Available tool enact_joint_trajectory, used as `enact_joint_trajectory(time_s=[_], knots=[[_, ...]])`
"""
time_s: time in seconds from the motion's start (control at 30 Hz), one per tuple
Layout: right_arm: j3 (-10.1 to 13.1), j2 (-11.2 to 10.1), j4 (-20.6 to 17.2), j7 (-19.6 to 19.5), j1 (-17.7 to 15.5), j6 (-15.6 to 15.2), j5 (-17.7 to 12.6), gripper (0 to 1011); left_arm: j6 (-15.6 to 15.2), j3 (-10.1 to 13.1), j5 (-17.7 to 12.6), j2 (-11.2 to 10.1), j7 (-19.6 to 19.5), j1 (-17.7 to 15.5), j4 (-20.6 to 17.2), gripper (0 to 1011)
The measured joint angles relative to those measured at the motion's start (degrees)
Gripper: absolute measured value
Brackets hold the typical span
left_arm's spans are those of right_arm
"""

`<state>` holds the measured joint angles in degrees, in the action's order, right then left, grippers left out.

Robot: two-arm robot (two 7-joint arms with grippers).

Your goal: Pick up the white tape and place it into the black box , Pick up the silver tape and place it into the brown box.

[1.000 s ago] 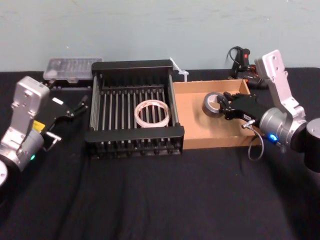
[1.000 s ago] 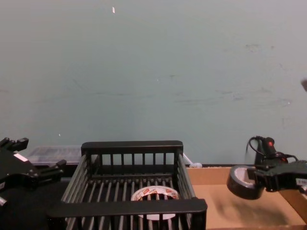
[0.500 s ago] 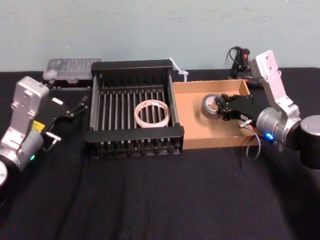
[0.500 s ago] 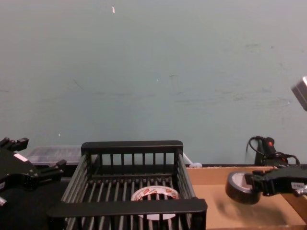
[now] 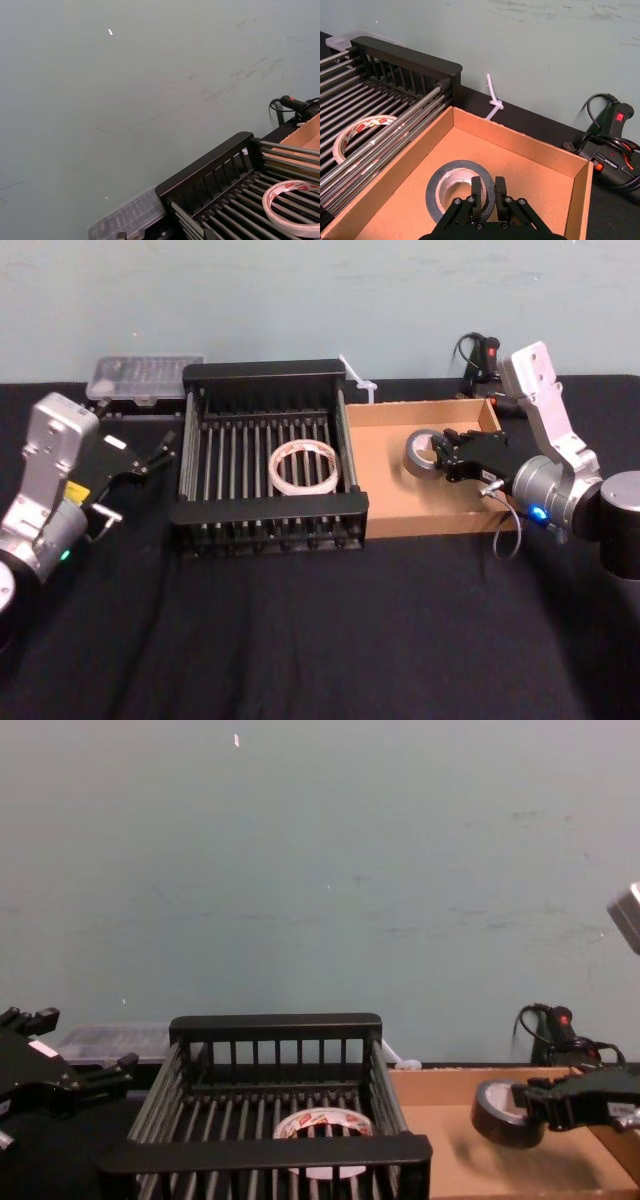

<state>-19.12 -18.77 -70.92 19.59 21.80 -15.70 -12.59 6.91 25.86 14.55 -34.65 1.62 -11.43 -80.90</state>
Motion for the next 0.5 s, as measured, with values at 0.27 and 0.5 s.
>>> enact_joint_trajectory(time_s=[0.27, 0.5], knots=[[0.03, -0.04, -0.04, -0.01, -0.01, 0.04, -0.08, 187, 0.00, 0.00, 0.00, 0.00, 0.00, 0.00, 0.00, 1001], [0.03, -0.06, -0.07, -0.01, -0.04, 0.06, -0.11, 406, 0.00, 0.00, 0.00, 0.00, 0.00, 0.00, 0.00, 1001]])
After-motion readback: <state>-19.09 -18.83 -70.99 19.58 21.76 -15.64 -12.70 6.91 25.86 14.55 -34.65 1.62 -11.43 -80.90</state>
